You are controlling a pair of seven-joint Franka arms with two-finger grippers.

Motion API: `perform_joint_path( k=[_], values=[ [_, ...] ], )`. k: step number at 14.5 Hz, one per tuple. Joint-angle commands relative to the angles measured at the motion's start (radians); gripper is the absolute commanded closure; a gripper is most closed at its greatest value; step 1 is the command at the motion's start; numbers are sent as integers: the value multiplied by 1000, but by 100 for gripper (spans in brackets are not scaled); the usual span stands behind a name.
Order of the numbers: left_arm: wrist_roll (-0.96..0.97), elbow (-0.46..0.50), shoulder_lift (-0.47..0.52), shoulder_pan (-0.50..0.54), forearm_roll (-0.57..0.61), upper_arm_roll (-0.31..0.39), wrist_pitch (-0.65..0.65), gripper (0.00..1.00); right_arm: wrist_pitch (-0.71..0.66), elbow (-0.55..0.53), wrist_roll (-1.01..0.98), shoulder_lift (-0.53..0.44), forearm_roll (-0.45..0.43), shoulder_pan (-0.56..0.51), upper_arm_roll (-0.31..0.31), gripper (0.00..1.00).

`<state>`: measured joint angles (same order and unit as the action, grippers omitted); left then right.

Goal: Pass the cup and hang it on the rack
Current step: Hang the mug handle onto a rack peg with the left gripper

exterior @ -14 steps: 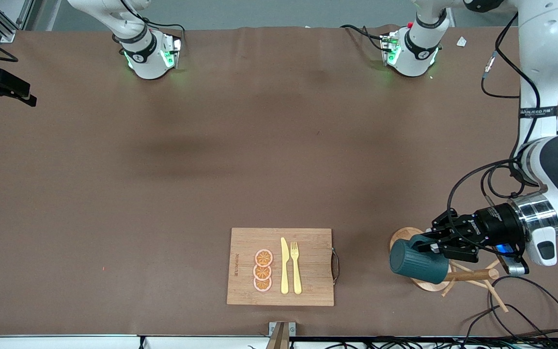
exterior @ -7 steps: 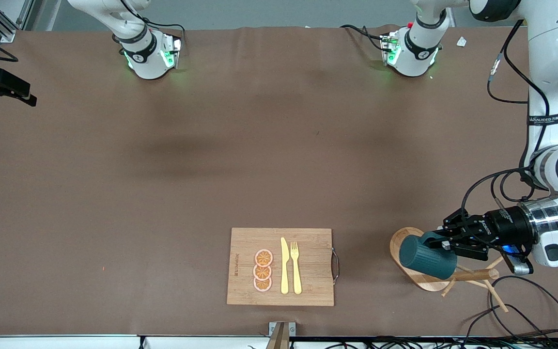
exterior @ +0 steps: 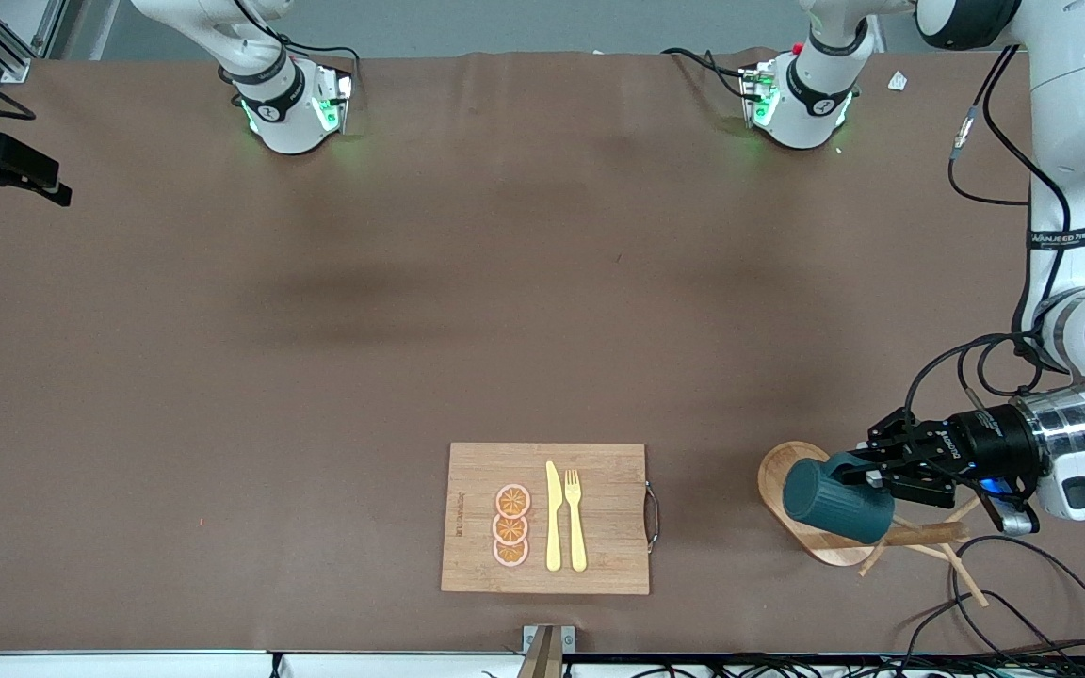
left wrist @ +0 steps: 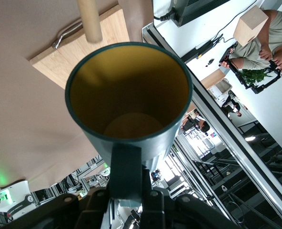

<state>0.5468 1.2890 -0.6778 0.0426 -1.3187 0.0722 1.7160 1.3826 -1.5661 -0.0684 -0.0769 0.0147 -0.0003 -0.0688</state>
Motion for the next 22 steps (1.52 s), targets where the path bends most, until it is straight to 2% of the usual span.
perform_joint_path(
  k=[1,22],
  values=[
    [-30,-11,-16,16,-27,-5,-19,100,3,-34,10,-35,5,0,1,0],
    [-67,-16,-59,76,-27,0,-13,100,23,-34,10,-37,10,2,1,0]
  ],
)
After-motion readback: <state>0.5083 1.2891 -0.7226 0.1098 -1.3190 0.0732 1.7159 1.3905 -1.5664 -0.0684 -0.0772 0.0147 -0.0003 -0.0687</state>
